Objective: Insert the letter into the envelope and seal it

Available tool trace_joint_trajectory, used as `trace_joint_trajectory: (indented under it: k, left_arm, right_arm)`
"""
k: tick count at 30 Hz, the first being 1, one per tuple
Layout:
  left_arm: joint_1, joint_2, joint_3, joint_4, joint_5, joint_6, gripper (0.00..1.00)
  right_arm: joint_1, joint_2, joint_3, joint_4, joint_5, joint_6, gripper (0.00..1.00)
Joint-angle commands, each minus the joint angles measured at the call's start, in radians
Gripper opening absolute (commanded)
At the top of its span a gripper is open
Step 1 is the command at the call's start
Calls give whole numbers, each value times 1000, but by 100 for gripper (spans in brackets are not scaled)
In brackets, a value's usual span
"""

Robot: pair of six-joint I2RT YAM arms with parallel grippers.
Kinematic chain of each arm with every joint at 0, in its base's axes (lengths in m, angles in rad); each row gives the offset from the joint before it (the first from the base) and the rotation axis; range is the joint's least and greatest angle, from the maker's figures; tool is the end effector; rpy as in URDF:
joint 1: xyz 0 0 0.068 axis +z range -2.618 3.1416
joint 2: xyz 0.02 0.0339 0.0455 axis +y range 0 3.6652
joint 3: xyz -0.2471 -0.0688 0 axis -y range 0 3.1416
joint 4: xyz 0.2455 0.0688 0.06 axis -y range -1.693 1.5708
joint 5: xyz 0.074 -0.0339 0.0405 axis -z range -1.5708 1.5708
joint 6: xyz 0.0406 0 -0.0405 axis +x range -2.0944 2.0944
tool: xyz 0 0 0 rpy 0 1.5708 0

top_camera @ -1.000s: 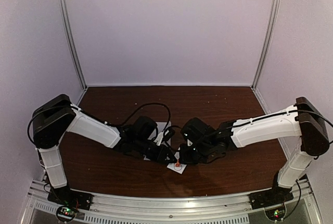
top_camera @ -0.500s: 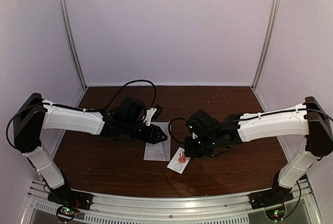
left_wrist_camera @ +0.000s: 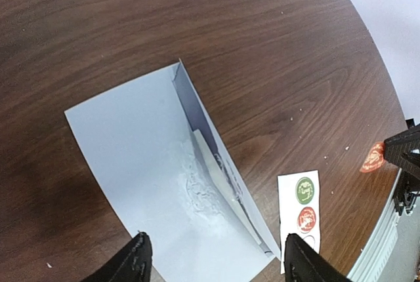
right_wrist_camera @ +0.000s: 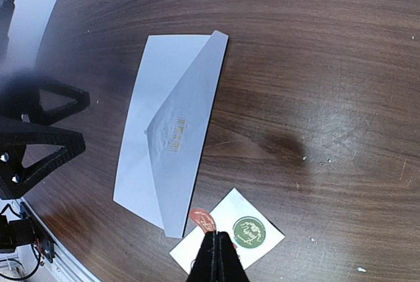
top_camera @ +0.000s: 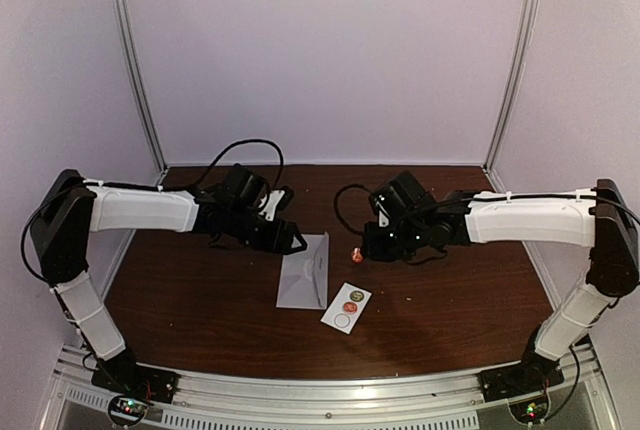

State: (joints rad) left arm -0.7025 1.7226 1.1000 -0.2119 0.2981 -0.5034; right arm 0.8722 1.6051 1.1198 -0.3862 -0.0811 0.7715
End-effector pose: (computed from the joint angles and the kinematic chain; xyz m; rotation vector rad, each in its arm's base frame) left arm 0.2728 -0.2466 0.1797 0.4018 2.5317 -0.8763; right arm 0.2208 0.2681 0.2114 -0.1704 2.6116 0.7711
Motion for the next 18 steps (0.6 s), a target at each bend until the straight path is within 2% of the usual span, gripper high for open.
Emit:
trace_joint_trajectory:
  k: [1,9,11,12,13,18]
  left_arm:
    - [-12,39,14,72,54,-65,68]
    - [-69,166,88,107,67,-115,66]
    - [-71,192,104,105,68,-121,60]
    - [-73,202,110,105,70,-124,50]
    - [-75,212,117,105,71,-125,44]
    - [-79,248,160,80,38,-121,32]
  right_arm:
    - [-32,-22,-2,20,13,-52,0]
    - [-72,-78,-79,61,-13,-67,0]
    - [-74,-87,-93,67,-13,-70,0]
    - [-77,-92,-100,70,-15,-70,0]
    - [-80,-95,-106,72,-16,-72,0]
    - [-91,-114,-131,85,-21,-71,0]
